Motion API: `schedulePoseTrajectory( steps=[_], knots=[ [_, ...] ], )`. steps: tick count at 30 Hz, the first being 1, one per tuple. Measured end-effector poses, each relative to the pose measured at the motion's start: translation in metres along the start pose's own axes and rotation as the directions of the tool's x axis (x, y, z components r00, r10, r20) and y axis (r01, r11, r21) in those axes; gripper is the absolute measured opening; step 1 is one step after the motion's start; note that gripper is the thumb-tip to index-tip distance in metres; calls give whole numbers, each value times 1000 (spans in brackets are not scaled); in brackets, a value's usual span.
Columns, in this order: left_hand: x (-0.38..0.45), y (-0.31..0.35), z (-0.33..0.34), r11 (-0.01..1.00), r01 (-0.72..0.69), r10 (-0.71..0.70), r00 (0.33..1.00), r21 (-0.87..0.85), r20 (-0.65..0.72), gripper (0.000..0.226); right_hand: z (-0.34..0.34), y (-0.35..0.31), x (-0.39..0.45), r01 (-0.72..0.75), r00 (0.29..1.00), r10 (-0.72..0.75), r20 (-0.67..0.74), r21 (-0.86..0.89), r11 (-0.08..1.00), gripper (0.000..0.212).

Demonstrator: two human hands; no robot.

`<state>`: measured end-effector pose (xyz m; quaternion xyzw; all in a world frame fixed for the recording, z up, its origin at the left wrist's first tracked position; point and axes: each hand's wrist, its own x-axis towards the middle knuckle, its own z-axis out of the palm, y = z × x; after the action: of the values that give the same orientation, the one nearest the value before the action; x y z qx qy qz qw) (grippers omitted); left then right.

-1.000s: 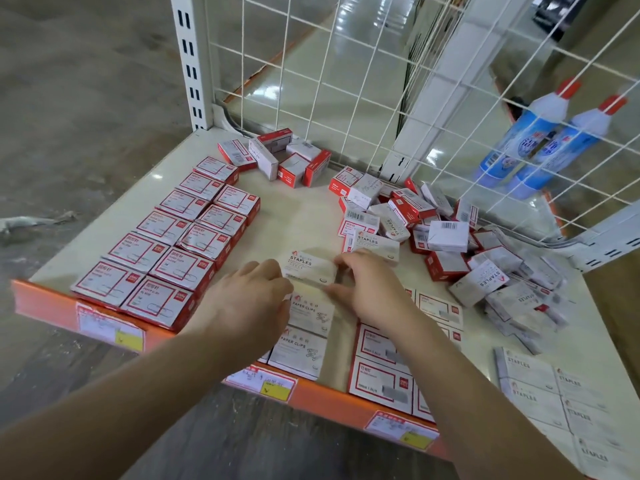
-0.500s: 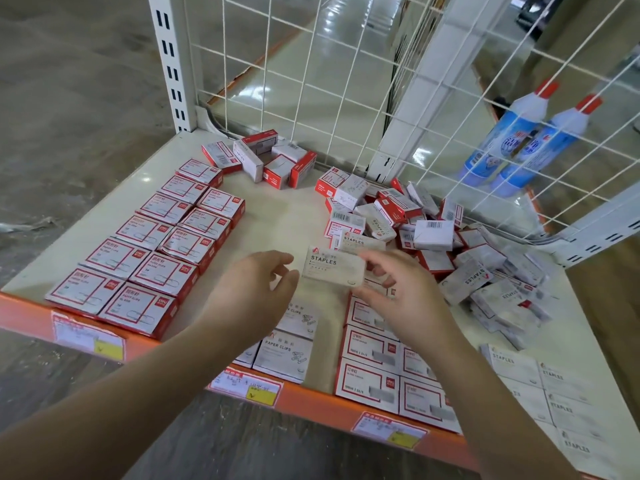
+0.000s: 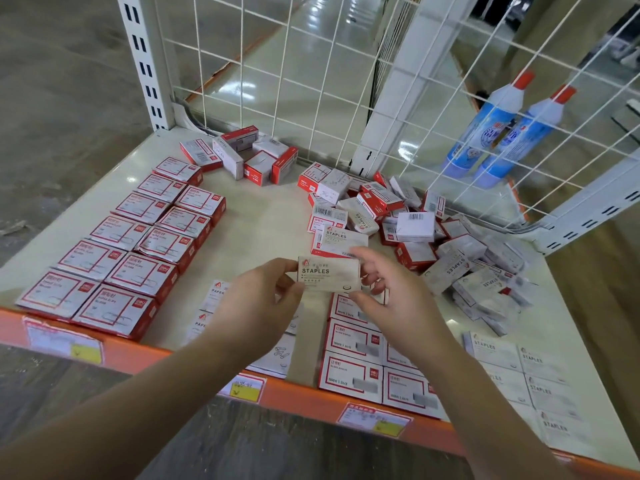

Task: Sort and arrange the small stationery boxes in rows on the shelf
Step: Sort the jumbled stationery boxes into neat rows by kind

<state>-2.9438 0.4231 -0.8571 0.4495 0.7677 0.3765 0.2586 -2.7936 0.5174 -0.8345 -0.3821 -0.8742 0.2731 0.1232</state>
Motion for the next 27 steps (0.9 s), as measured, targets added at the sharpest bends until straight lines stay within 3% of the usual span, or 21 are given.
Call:
schedulePoseTrajectory(
  steps=[8, 18, 27],
  knots=[
    [5, 7, 4, 999, 46, -46, 999, -7, -23, 34, 0, 1, -5, -14, 1000, 14, -27, -15, 1000, 49],
    [2, 18, 11, 998, 32, -36, 996, 50, 77, 38, -18, 13, -18, -43, 999, 42, -32, -14, 999, 45],
    [-5, 47, 41, 922, -245, 152, 942, 300, 300, 33, -62, 66, -50, -153, 988, 151, -38, -43, 987, 44]
  ],
)
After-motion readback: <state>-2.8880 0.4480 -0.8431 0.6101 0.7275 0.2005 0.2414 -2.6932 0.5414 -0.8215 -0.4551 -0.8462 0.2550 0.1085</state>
